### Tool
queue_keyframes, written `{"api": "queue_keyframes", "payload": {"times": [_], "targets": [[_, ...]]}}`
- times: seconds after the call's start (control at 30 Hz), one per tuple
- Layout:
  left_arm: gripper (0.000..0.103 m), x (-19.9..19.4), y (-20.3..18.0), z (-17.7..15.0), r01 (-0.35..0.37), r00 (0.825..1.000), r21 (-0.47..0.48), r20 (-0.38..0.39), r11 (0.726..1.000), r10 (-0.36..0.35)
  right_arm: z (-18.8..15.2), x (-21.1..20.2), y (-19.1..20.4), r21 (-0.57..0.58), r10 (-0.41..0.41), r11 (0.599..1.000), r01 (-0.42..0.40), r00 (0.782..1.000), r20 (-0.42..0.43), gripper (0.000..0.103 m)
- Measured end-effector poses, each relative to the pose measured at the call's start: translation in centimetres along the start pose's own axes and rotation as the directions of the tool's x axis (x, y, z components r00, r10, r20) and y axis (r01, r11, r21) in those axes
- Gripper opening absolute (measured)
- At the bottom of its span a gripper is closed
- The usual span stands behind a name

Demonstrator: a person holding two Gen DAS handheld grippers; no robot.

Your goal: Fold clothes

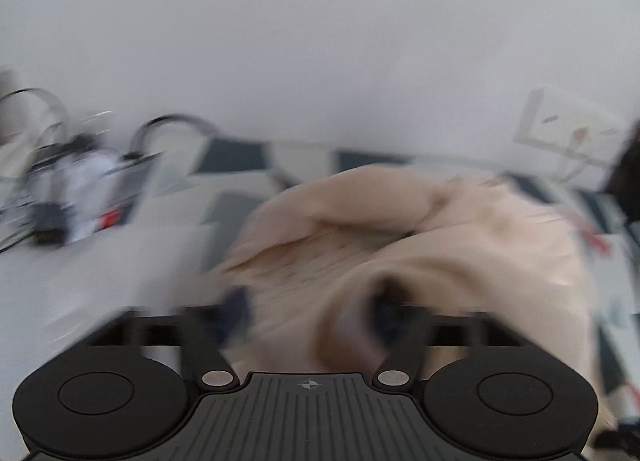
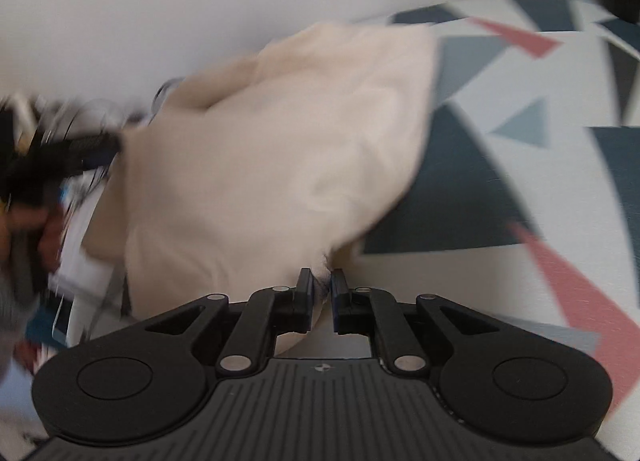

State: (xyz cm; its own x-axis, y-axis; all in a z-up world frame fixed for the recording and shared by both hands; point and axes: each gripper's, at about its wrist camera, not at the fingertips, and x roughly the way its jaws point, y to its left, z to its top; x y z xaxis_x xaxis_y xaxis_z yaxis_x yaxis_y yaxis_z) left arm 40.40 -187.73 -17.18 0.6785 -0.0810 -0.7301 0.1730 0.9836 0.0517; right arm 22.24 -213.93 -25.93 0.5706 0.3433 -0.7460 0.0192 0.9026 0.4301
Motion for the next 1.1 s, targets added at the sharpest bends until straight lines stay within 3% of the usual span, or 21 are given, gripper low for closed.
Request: {"api": "queue_keyframes", "payload": {"times": [0.1, 0.17, 0.27, 0.37, 0.47, 0.57, 0.63, 0.7, 0.73, 0.77, 1.1], "targets": [[0.095, -2.6, 0.5, -1.2, 0.015, 0.999, 0.02, 0.028, 1.0, -0.016, 1.2, -1.4, -0.7, 0.02, -0.009, 1.0, 0.008, 0.997, 0.076, 0.032], [0.096, -4.3, 0.1, -2.2, 0.062, 0.998, 0.018, 0.007, 0.998, -0.062, 2.8, -2.3, -1.9, 0.054, -0.027, 0.998, 0.021, 0.991, 0.127, 0.046], [0.102, -4.6, -1.7, -4.2, 0.111, 0.992, -0.002, -0.058, 0.994, -0.111, 5.5, -1.5, -4.4, 0.157, -0.115, 0.984, 0.087, 0.978, 0.175, 0.047], [0.102, -4.6, -3.7, -6.2, 0.154, 0.98, -0.027, -0.124, 0.988, -0.156, 7.9, 1.2, -6.5, 0.249, -0.243, 0.95, 0.186, 0.945, 0.22, 0.048], [0.101, -4.7, -5.6, -8.1, 0.195, 0.961, -0.055, -0.189, 0.979, -0.202, 10.2, 3.9, -6.9, 0.208, -0.322, 0.939, 0.273, 0.911, 0.259, 0.054], [0.075, -4.1, -6.3, -9.6, 0.227, 0.94, -0.111, -0.235, 0.968, -0.247, 12.0, 6.2, -5.8, 0.143, -0.315, 0.948, 0.284, 0.902, 0.296, 0.057], [0.045, -3.5, -6.2, -10.2, 0.241, 0.926, -0.162, -0.255, 0.957, -0.277, 12.8, 7.3, -5.2, 0.12, -0.303, 0.953, 0.279, 0.9, 0.314, 0.057], [0.033, -2.9, -6.1, -10.8, 0.254, 0.911, -0.213, -0.274, 0.943, -0.307, 13.3, 8.4, -4.5, 0.079, -0.282, 0.959, 0.272, 0.905, 0.317, 0.051], [0.03, -2.8, -5.9, -11.0, 0.256, 0.911, -0.227, -0.27, 0.94, -0.313, 13.4, 8.8, -4.1, 0.048, -0.278, 0.96, 0.277, 0.91, 0.306, 0.03], [0.029, -2.8, -5.7, -11.0, 0.253, 0.913, -0.231, -0.263, 0.939, -0.311, 13.2, 9.0, -3.7, 0.025, -0.282, 0.957, 0.287, 0.913, 0.296, 0.019], [0.026, -1.1, -3.5, -7.9, 0.174, 0.945, -0.179, -0.247, 0.968, -0.215, 11.5, 8.5, -2.3, -0.158, -0.315, 0.919, 0.362, 0.913, 0.258, 0.014]]}}
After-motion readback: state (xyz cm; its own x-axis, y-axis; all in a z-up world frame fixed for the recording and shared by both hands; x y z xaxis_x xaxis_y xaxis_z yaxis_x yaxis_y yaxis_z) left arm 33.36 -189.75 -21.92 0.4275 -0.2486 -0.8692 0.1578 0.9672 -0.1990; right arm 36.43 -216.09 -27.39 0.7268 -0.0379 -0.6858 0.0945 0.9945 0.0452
